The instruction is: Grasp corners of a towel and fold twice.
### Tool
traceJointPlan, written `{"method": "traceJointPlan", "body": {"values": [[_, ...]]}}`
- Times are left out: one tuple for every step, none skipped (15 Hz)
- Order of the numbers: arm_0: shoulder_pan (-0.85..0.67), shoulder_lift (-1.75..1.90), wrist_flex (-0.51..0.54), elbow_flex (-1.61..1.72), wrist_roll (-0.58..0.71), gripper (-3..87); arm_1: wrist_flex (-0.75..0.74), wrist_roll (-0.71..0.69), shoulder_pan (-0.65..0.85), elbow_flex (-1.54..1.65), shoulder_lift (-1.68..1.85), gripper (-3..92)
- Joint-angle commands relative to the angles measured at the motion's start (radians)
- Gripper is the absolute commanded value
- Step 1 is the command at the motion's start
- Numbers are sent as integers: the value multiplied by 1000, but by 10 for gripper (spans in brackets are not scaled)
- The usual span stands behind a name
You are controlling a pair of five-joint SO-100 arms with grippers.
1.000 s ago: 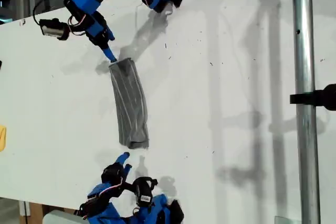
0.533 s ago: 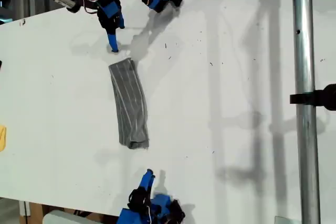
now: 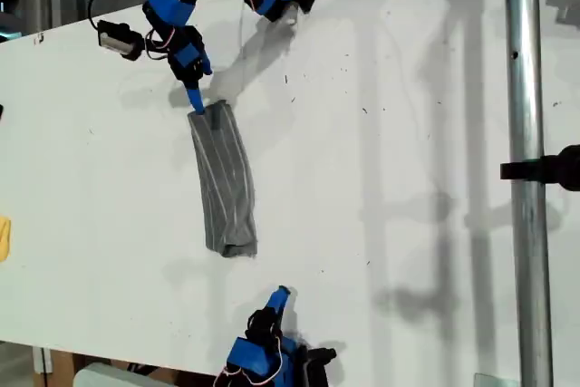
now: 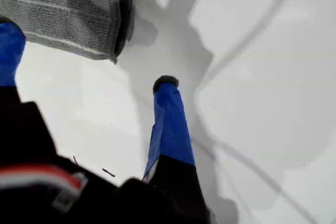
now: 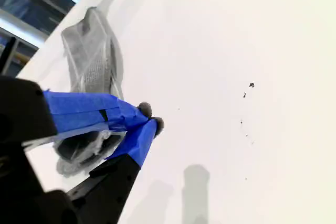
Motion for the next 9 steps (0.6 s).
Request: {"method": "traceJointPlan", "body": {"values": [[0, 12, -29, 21, -31, -26, -97, 6, -5, -193, -290, 474], [2, 12, -29, 31, -41, -26, -101, 37, -32, -265, -402, 477], [5, 12, -25, 35, -48, -26, -87, 54, -69, -336, -460, 473], [5, 12, -26, 35, -49, -26, -100, 83, -104, -374, -491, 444], [2, 12, -26, 35, -43, -26, -100, 114, -141, -422, -538, 410], [0, 12, -28, 32, -35, -26, -101, 156, -183, -466, -581, 340], [-2, 12, -25, 31, -34, -26, -106, 207, -225, -509, -614, 183], [-2, 12, -23, 31, -31, -26, -117, 225, -261, -548, -643, 62], [-2, 12, -21, 31, -31, -26, -115, 233, -276, -574, -655, 2]]}}
